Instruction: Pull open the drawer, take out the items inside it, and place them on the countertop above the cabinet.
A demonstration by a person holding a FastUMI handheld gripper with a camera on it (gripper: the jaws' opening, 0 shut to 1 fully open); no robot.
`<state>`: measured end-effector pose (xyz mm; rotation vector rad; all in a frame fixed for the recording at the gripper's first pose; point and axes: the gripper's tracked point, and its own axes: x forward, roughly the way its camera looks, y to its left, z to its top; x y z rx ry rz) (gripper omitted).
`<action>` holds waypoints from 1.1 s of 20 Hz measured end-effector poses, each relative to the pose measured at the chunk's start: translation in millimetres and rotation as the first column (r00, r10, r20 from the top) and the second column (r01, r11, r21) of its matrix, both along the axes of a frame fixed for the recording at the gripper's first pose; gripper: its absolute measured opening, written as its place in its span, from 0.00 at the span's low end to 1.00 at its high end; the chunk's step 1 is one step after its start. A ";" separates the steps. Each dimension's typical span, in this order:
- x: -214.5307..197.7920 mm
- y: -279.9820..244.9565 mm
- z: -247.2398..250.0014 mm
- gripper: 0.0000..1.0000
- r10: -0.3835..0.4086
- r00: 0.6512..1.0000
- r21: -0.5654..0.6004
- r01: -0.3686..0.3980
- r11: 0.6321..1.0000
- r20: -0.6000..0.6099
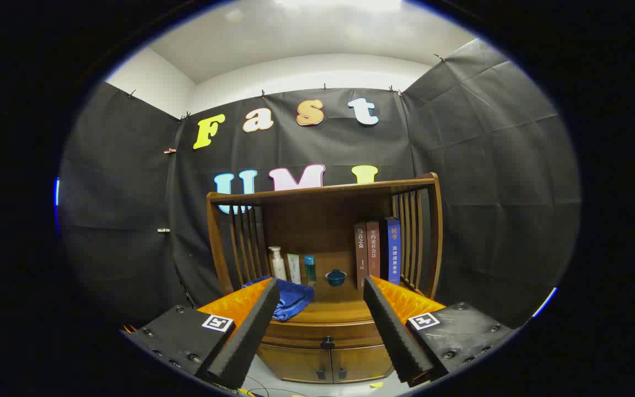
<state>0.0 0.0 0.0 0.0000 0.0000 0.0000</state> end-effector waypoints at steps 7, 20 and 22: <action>2.5 -6.0 2.9 0.99 -0.013 1.000 -0.009 0.013 1.000 0.002; 1.2 -8.0 6.4 0.99 -0.016 1.000 -0.008 0.016 1.000 0.011; 3.9 -8.3 5.6 0.99 -0.014 1.000 -0.006 0.014 1.000 0.010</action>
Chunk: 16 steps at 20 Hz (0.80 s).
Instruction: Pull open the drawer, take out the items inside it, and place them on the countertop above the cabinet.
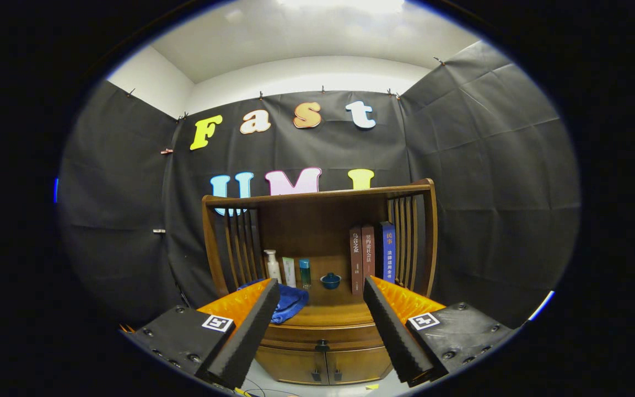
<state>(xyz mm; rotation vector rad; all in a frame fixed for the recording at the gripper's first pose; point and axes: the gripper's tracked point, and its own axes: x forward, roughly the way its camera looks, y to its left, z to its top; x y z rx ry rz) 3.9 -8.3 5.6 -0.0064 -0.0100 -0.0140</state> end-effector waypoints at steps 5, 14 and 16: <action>12.0 3.0 -15.1 0.99 0.010 1.000 0.000 -0.010 1.000 -0.021; 59.1 -2.8 -101.2 0.99 0.014 0.992 0.004 -0.014 1.000 -0.125; 69.6 -9.2 -132.1 1.00 0.009 0.988 0.001 -0.009 1.000 -0.156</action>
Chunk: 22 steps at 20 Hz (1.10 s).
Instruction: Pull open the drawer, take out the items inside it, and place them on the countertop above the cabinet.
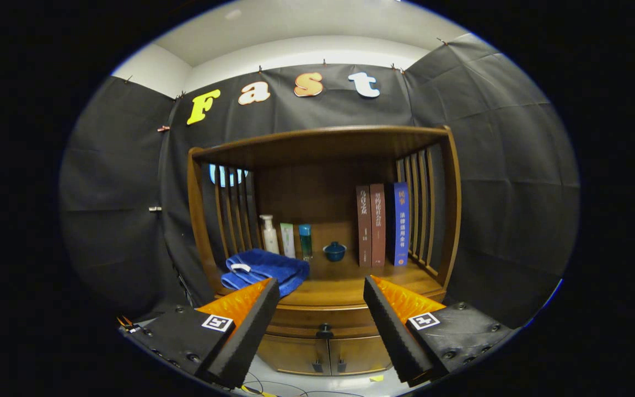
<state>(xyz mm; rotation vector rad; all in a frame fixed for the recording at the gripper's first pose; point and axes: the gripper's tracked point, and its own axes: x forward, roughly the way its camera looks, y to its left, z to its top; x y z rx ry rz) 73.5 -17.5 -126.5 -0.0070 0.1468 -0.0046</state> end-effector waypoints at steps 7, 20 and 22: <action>32.9 -4.1 -91.4 1.00 -0.001 0.997 0.009 0.002 1.000 -0.083; 100.1 -8.8 -245.2 0.99 -0.025 0.957 0.023 0.033 0.999 -0.290; 103.3 -8.6 -254.8 0.97 -0.029 0.953 0.016 0.036 0.999 -0.303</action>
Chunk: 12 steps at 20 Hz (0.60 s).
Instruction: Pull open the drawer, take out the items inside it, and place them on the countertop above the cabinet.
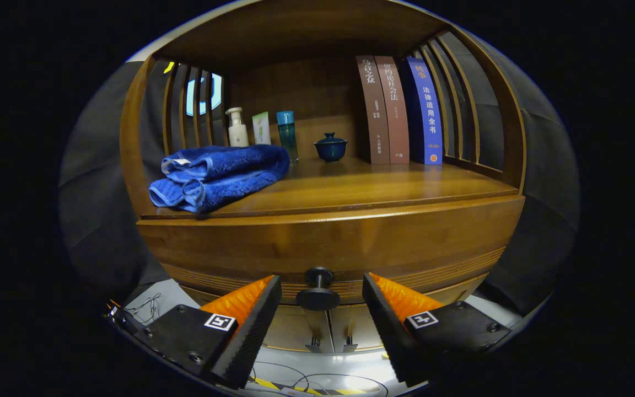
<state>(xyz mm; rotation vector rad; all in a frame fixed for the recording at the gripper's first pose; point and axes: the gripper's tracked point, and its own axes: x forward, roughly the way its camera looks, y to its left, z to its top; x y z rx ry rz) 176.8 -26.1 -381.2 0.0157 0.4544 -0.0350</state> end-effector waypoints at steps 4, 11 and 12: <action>1.0 1.6 -10.9 0.72 0.001 0.999 -0.019 -0.002 1.000 -0.032; 2.1 1.9 -17.9 0.42 0.008 0.998 -0.020 -0.009 1.000 -0.056; 9.3 0.8 -22.0 0.39 0.010 0.998 -0.022 -0.011 1.000 -0.058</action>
